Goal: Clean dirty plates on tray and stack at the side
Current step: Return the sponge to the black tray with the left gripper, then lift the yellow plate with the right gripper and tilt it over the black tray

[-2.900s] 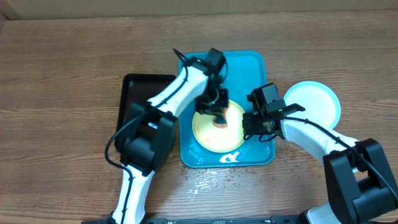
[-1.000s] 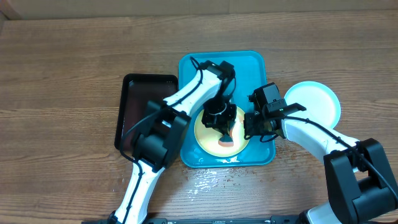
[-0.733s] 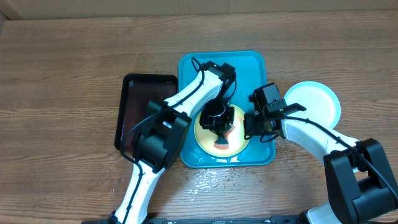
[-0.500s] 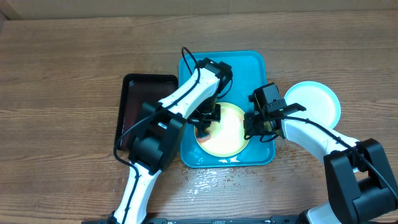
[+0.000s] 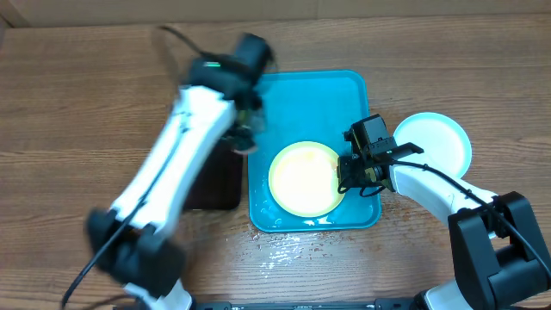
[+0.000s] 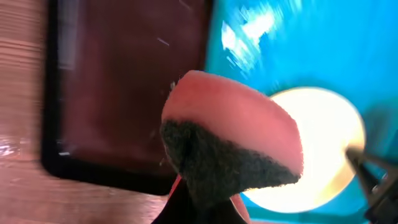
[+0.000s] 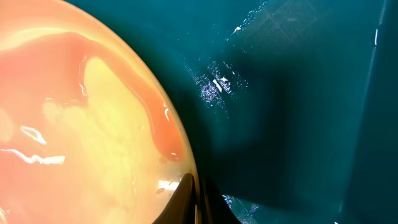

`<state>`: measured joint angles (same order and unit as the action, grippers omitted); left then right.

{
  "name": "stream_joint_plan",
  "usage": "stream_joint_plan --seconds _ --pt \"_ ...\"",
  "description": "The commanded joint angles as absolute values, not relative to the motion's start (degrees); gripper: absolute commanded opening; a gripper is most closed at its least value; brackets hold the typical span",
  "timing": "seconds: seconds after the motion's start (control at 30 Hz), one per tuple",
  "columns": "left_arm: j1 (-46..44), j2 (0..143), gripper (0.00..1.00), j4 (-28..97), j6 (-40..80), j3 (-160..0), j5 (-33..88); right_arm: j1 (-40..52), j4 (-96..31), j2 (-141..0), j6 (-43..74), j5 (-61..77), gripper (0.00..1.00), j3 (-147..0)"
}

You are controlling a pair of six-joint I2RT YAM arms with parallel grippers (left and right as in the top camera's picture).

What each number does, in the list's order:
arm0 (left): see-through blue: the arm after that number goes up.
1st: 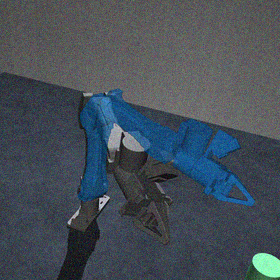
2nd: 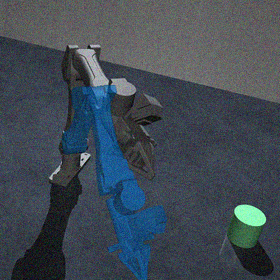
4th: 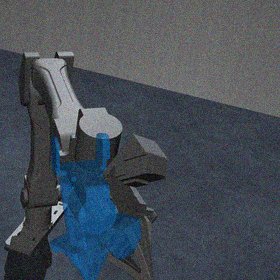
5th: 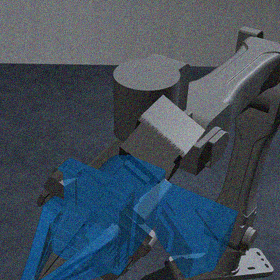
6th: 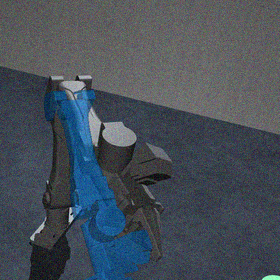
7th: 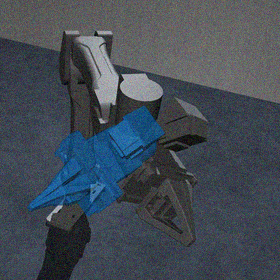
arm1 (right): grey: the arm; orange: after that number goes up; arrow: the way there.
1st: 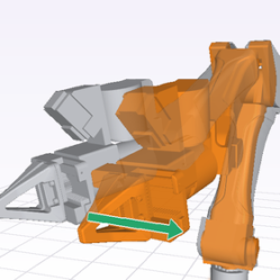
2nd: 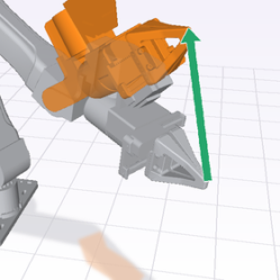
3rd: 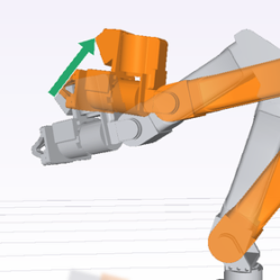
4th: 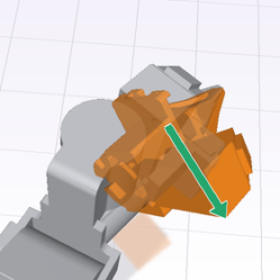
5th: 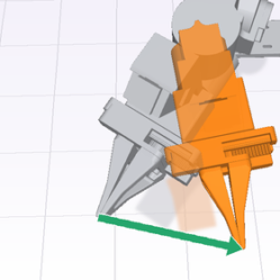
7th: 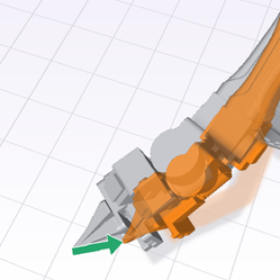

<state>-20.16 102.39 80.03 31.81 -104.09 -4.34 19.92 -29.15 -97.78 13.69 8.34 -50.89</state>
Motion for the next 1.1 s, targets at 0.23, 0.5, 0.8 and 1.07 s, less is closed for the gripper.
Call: stream_joint_plan --seconds 0.23,0.5,0.8,1.07 --pt "-9.8 103.5 0.04 76.9 30.3 -92.9 -8.0 19.9 -29.7 -99.2 13.3 4.6 0.05 -49.8" --pt "-9.2 107.3 0.11 65.1 29.4 -78.3 -2.8 19.9 -29.7 -99.2 13.3 4.6 0.05 -49.8" --pt "-6.3 103.2 0.73 72.3 28.3 -85.5 -1.4 19.9 -40.1 -98.3 13.2 4.3 0.04 -56.3" --pt "0.0 94.4 0.95 79.5 25.5 -97.6 2.8 23.4 -55.7 -96.1 9.6 -0.4 0.04 -75.6"
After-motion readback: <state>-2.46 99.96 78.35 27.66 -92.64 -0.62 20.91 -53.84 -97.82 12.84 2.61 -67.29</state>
